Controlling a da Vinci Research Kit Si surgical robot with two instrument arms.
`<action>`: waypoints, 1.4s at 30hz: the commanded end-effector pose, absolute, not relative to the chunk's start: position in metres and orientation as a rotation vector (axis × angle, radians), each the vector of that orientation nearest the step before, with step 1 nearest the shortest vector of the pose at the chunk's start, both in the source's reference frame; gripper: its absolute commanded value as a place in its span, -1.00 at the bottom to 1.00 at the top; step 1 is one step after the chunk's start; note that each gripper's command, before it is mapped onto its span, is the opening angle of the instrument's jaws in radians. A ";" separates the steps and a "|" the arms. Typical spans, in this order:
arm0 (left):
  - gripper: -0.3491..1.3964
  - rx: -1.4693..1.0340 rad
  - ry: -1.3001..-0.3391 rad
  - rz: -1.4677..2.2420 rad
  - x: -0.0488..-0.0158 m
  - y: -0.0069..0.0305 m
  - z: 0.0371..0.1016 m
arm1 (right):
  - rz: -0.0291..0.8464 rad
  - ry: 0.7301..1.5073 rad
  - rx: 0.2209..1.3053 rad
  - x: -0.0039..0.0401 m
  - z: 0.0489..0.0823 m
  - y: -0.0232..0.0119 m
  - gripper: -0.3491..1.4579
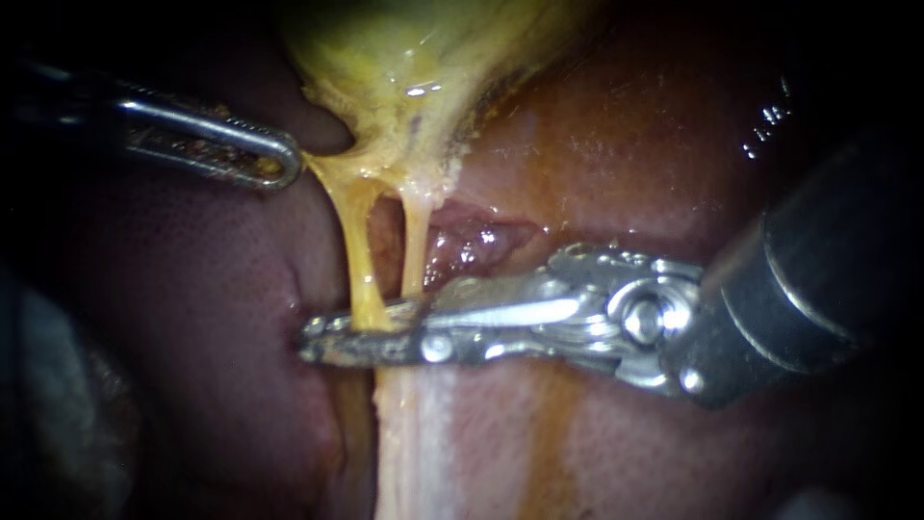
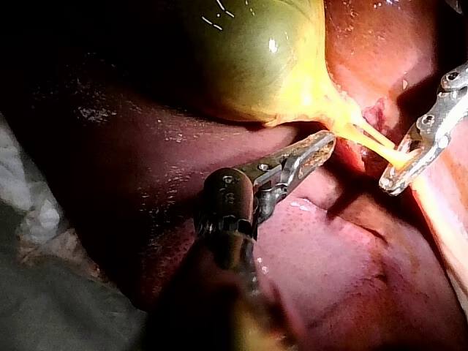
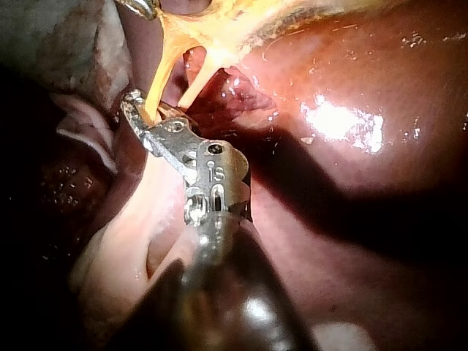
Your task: Going back first clip left tube
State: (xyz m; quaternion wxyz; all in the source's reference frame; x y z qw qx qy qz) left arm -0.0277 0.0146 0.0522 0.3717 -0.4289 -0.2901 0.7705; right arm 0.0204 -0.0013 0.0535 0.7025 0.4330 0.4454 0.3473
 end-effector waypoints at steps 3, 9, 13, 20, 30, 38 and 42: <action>-1.00 -1.100 -0.744 1.975 -0.0277 0.0146 0.0522 | 0.769 0.989 0.962 0.0205 0.0541 -0.0016 -0.95; -1.00 -1.100 -0.744 1.975 -0.0277 0.0146 0.0522 | 0.744 1.045 0.955 0.0207 0.0568 -0.0024 -0.18; -1.00 -1.100 -0.744 1.975 -0.0277 0.0146 0.0523 | 0.688 1.095 0.866 0.0209 0.0580 -0.0017 -0.13; -1.00 -1.100 -0.744 1.975 -0.0277 0.0146 0.0523 | 0.575 1.163 0.730 0.0201 0.0586 -0.0002 -0.11; -1.00 -1.100 -0.744 1.976 -0.0276 0.0145 0.0522 | 0.476 1.210 0.619 0.0167 0.0574 -0.0003 -0.08; -1.00 -1.100 -0.744 1.976 -0.0275 0.0145 0.0522 | 0.419 1.239 0.567 0.0106 0.0552 0.0008 -0.08; -1.00 -1.100 -0.744 1.976 -0.0275 0.0145 0.0522 | 0.383 1.234 0.540 0.0083 0.0541 0.0017 -0.08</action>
